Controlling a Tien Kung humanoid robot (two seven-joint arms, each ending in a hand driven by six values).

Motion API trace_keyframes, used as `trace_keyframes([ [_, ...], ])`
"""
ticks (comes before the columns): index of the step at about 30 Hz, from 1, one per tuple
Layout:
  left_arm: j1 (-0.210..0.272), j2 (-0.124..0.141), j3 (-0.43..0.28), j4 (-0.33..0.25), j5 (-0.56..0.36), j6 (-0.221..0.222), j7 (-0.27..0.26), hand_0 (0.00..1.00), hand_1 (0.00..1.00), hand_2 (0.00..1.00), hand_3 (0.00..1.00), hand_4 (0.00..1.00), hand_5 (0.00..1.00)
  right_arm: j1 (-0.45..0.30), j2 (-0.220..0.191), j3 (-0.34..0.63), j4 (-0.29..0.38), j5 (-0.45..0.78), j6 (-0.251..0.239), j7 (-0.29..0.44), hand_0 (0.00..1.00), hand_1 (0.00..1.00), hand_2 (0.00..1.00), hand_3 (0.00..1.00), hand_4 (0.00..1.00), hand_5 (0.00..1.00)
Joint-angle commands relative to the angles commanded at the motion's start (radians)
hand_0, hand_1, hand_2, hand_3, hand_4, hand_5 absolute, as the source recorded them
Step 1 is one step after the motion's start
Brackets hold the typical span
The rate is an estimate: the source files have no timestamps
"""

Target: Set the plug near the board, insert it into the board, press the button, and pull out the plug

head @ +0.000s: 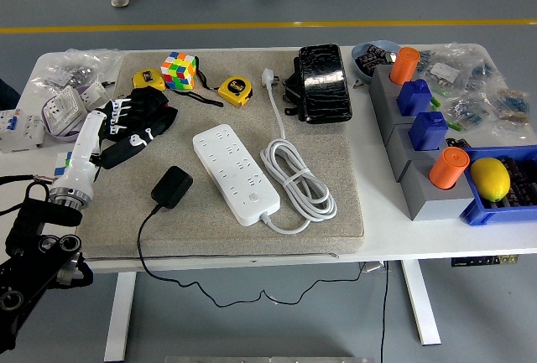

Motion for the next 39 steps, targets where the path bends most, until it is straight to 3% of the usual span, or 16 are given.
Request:
trace_keyframes([
  [1,0.001,0.002,-0.019,0.0,0.003,-0.008,0.005,0.475,0.611,0.588,0.624,0.944,0.37,0.007,-0.003,-0.02,-0.003,0.018,0.001,-0.005,0.491,0.541,0.527,0.512,0.814,0.33],
  [8,-0.001,0.018,-0.078,-0.005,0.017,-0.039,0.012,0.475,0.61,0.581,0.615,0.926,0.367,0.034,-0.019,-0.098,-0.01,0.08,0.008,-0.025,0.501,0.544,0.531,0.511,0.817,0.331],
  [15,0.03,0.012,-0.136,-0.018,0.025,-0.047,0.007,0.474,0.609,0.577,0.615,0.92,0.361,0.061,-0.015,-0.223,-0.027,0.188,0.005,-0.038,0.502,0.555,0.537,0.509,0.82,0.336],
  [18,0.043,0.008,-0.154,-0.021,0.027,-0.048,0.006,0.474,0.609,0.577,0.615,0.92,0.361,0.072,-0.007,-0.223,-0.029,0.182,-0.001,-0.041,0.502,0.555,0.537,0.509,0.82,0.336],
  [19,0.045,0.008,-0.156,-0.023,0.027,-0.048,0.006,0.473,0.609,0.577,0.614,0.917,0.361,0.074,-0.005,-0.224,-0.029,0.179,-0.002,-0.04,0.508,0.609,0.563,0.511,0.829,0.345],
  [39,0.033,0.022,-0.151,-0.038,0.038,-0.065,0.033,0.473,0.604,0.576,0.613,0.905,0.355,0.089,0.032,-0.18,-0.03,0.12,0.004,-0.062,0.501,0.607,0.571,0.513,0.842,0.373],
])
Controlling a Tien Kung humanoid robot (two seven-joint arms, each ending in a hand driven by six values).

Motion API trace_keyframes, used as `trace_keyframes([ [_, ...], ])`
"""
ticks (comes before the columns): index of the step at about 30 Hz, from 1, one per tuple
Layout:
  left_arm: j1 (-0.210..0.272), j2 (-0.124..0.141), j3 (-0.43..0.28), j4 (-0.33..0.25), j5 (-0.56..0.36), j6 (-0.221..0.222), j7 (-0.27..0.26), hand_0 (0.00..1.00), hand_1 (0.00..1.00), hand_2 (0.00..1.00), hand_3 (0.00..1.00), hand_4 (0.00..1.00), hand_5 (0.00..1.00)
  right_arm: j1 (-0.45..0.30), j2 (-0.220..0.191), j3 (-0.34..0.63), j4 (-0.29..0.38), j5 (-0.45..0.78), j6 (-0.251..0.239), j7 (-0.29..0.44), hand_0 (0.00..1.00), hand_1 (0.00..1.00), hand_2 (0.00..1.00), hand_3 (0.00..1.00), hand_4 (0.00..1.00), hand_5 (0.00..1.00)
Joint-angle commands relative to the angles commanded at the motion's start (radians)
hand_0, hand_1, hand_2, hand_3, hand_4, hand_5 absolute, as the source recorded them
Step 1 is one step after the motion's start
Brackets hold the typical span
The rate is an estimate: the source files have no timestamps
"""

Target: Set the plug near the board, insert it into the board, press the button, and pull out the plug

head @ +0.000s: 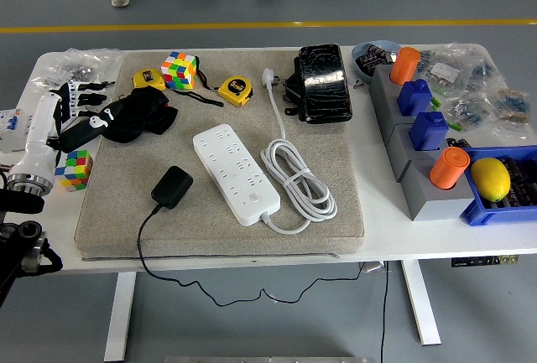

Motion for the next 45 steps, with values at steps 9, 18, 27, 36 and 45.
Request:
trace_keyframes([
  [9,0.001,0.0,0.028,-0.005,0.001,-0.006,0.005,0.473,0.602,0.576,0.614,0.904,0.355,-0.005,-0.008,0.013,0.0,-0.013,0.001,-0.007,0.495,0.606,0.57,0.512,0.848,0.379],
  [18,0.027,-0.005,0.063,0.006,-0.004,-0.007,0.001,0.475,0.599,0.576,0.613,0.901,0.358,-0.03,-0.005,0.025,0.0,-0.03,0.0,-0.013,0.497,0.605,0.572,0.512,0.858,0.393],
  [27,0.051,-0.007,0.077,0.021,-0.008,-0.006,-0.009,0.477,0.598,0.576,0.613,0.9,0.357,-0.053,-0.012,-0.039,0.0,-0.011,0.006,-0.012,0.497,0.606,0.572,0.512,0.859,0.395],
  [36,0.053,0.0,0.074,0.015,-0.008,-0.006,-0.012,0.478,0.594,0.576,0.613,0.898,0.358,-0.068,-0.007,-0.003,0.0,-0.051,0.011,-0.01,0.497,0.605,0.572,0.513,0.86,0.397],
  [45,0.059,0.001,0.074,0.009,-0.004,-0.014,-0.004,0.479,0.593,0.576,0.611,0.896,0.361,-0.079,0.0,0.069,0.0,-0.086,0.009,-0.014,0.497,0.605,0.572,0.512,0.86,0.398],
])
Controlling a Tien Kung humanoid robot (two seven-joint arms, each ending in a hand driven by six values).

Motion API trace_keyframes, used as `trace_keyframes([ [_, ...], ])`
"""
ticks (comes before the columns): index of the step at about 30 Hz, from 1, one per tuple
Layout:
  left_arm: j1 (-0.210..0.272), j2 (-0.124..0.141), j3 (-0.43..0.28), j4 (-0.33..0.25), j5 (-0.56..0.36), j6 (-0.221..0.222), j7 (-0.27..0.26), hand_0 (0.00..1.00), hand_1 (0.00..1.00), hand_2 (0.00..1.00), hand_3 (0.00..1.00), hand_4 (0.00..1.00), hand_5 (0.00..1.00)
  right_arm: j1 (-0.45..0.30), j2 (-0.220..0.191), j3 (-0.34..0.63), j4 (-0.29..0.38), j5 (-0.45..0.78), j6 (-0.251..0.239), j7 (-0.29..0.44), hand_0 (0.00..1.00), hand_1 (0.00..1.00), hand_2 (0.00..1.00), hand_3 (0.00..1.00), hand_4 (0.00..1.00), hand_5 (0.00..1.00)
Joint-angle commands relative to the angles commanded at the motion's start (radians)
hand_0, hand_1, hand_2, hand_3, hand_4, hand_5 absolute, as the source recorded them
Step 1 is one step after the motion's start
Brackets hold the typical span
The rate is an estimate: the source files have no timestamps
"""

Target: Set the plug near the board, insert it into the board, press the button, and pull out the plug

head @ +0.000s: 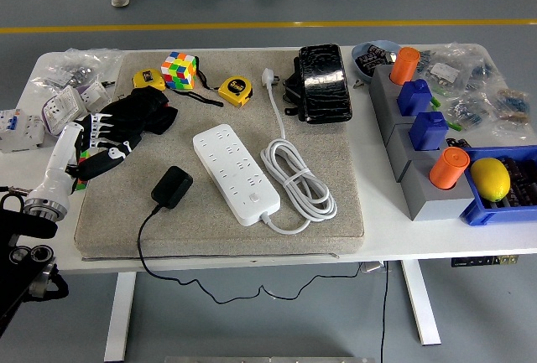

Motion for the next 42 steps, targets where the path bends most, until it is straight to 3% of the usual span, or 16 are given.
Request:
trace_keyframes([
  [6,0.005,-0.017,-0.026,-0.013,0.006,-0.001,0.005,0.479,0.594,0.576,0.61,0.896,0.362,-0.004,0.005,0.039,0.0,0.004,-0.009,-0.004,0.497,0.605,0.572,0.513,0.861,0.398],
  [21,-0.017,-0.02,-0.061,-0.033,0.012,-0.006,0.019,0.482,0.593,0.577,0.61,0.896,0.367,0.026,0.005,0.07,0.0,0.005,-0.015,-0.008,0.497,0.605,0.573,0.513,0.861,0.4],
  [42,-0.003,-0.021,-0.085,-0.056,0.021,-0.013,0.029,0.482,0.593,0.573,0.61,0.897,0.366,0.03,-0.006,0.1,0.0,0.031,-0.024,-0.009,0.497,0.605,0.573,0.513,0.862,0.401],
])
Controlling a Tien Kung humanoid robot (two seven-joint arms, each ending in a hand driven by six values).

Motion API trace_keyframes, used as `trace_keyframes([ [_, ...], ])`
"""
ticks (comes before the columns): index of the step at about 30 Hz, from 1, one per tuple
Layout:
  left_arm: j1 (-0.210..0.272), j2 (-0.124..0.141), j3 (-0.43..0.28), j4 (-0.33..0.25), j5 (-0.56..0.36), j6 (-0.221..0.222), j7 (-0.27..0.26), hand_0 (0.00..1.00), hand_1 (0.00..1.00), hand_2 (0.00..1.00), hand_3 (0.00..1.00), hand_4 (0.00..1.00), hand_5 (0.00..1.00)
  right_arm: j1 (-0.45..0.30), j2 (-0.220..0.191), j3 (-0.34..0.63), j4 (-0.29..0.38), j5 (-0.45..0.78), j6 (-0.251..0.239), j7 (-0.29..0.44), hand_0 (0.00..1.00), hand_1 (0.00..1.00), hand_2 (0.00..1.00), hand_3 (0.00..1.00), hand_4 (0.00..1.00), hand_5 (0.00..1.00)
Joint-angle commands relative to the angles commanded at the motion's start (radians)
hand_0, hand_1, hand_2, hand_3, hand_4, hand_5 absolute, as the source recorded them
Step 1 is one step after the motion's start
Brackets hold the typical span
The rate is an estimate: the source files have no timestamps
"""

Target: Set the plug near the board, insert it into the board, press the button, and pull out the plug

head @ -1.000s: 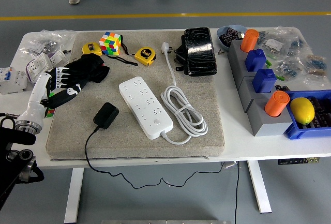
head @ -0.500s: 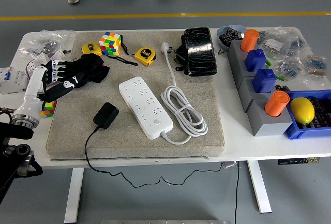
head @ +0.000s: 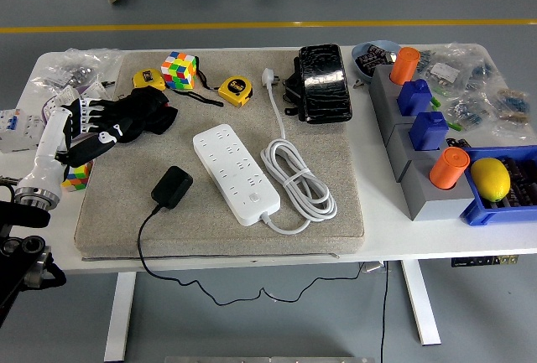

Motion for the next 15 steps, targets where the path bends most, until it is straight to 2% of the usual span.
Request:
trace_keyframes([
  [6,-0.015,-0.002,0.006,-0.001,-0.001,-0.002,0.002,0.483,0.593,0.573,0.61,0.895,0.362,-0.002,0.0,-0.026,0.0,0.044,-0.012,-0.011,0.497,0.605,0.572,0.513,0.861,0.401],
  [15,-0.02,-0.004,0.015,-0.005,-0.002,-0.002,0.003,0.483,0.593,0.573,0.61,0.894,0.36,0.0,0.0,0.0,0.0,0.039,-0.009,-0.006,0.497,0.604,0.573,0.512,0.861,0.401],
])
